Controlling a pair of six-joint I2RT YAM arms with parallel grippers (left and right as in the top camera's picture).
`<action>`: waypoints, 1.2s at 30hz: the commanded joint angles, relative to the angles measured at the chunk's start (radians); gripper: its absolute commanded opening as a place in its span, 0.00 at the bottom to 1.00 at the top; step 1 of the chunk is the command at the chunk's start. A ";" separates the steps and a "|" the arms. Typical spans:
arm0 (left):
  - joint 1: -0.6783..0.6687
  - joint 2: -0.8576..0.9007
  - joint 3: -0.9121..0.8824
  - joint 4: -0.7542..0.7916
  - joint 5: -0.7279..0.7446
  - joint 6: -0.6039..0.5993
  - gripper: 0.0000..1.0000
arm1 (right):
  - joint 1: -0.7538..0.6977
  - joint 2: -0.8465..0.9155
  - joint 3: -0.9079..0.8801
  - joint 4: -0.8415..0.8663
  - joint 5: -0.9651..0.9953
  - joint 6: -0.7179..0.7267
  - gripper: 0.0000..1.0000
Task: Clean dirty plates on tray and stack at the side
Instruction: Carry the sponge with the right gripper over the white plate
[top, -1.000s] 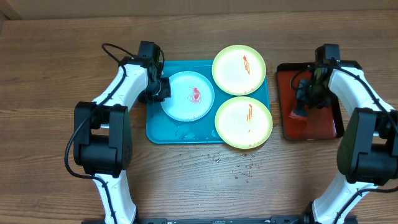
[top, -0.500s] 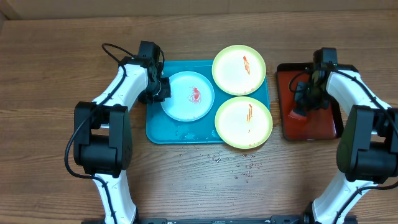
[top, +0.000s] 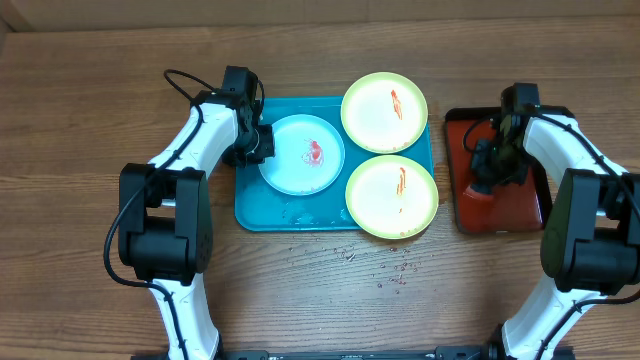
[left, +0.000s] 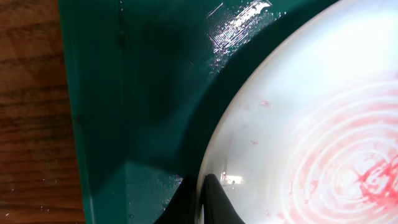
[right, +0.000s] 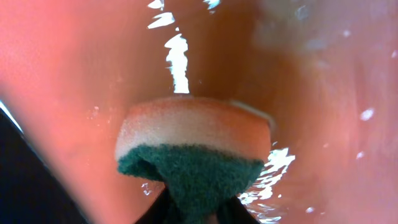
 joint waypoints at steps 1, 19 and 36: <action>-0.007 0.018 0.002 -0.010 -0.011 -0.014 0.04 | 0.003 0.019 0.003 -0.016 0.011 0.026 0.04; -0.006 0.018 0.002 -0.010 0.048 0.018 0.04 | 0.030 -0.175 0.189 -0.104 -0.199 -0.122 0.04; 0.014 0.018 0.002 -0.056 0.152 0.015 0.04 | 0.519 -0.050 0.373 0.092 -0.253 0.213 0.04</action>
